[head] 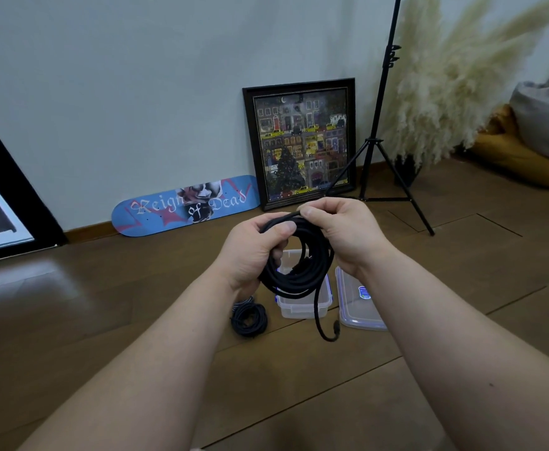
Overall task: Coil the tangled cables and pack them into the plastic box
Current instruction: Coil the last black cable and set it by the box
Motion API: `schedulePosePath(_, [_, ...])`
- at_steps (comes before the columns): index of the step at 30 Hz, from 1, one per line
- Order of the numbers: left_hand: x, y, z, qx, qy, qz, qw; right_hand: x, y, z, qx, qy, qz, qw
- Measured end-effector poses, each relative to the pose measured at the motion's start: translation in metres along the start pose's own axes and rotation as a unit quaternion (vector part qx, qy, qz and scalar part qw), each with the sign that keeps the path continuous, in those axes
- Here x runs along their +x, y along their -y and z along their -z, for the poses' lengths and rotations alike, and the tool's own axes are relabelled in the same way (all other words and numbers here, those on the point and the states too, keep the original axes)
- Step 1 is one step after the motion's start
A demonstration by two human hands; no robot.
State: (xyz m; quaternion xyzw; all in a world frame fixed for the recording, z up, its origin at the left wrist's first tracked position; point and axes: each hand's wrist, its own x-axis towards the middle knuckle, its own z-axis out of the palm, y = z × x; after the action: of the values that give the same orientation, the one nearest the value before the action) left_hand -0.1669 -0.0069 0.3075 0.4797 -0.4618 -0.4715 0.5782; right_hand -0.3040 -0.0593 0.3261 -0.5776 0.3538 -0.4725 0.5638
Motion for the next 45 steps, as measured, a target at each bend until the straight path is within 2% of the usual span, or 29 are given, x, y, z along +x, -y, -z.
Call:
schedulePosePath(8, [-0.003,-0.005,0.003,-0.073,-0.021,0.015,0.997,-0.003,0.0,0.005,-0.044,0.048,0.043,0.997])
schedulePosePath(13, [-0.003,-0.007,0.001,-0.074,0.008,0.043,0.996,-0.004,0.001,0.011,-0.107,0.052,0.056,0.991])
schedulePosePath(17, [-0.003,-0.01,-0.003,-0.065,0.032,0.06,0.996,-0.007,0.0,0.017,-0.091,0.152,-0.013,0.984])
schedulePosePath(19, [-0.003,-0.01,-0.002,-0.035,0.028,0.061,0.997,-0.009,-0.003,0.016,-0.146,0.187,0.012,0.971])
schedulePosePath(21, [-0.002,-0.01,-0.002,-0.017,0.009,0.065,0.998,-0.009,-0.003,0.014,-0.196,0.188,0.04,0.961])
schedulePosePath(25, [0.004,-0.009,-0.003,0.01,-0.103,0.06,0.993,-0.007,-0.007,0.006,-0.259,0.144,0.074,0.952])
schedulePosePath(27, [0.007,-0.007,-0.001,-0.041,-0.135,0.084,0.986,-0.006,-0.012,0.001,-0.262,0.101,0.083,0.956])
schedulePosePath(29, [0.005,-0.005,-0.001,-0.093,-0.131,0.11,0.981,-0.002,-0.017,-0.001,-0.237,0.028,0.087,0.967])
schedulePosePath(32, [-0.002,0.0,-0.012,-0.095,-0.09,0.102,0.986,0.003,-0.016,-0.002,-0.149,-0.076,0.083,0.982])
schedulePosePath(34, [-0.005,0.0,-0.022,-0.114,-0.088,0.063,0.988,0.0,-0.015,-0.007,-0.128,-0.103,0.081,0.983])
schedulePosePath(36, [-0.003,0.0,-0.026,-0.125,-0.136,0.035,0.982,-0.003,-0.018,-0.013,-0.127,-0.1,0.083,0.983])
schedulePosePath(38, [0.002,0.002,-0.023,-0.097,-0.175,0.019,0.98,-0.004,-0.022,-0.016,-0.129,-0.078,0.078,0.986])
schedulePosePath(40, [0.004,0.002,-0.014,-0.013,-0.192,0.0,0.981,-0.003,-0.025,-0.012,-0.138,-0.036,0.045,0.989])
schedulePosePath(43, [0.006,-0.001,0.007,0.144,-0.182,-0.027,0.972,-0.004,-0.02,0.003,-0.211,0.031,0.003,0.977])
schedulePosePath(45, [0.007,-0.002,0.017,0.224,-0.16,-0.021,0.961,-0.002,-0.016,0.013,-0.267,0.033,0.022,0.963])
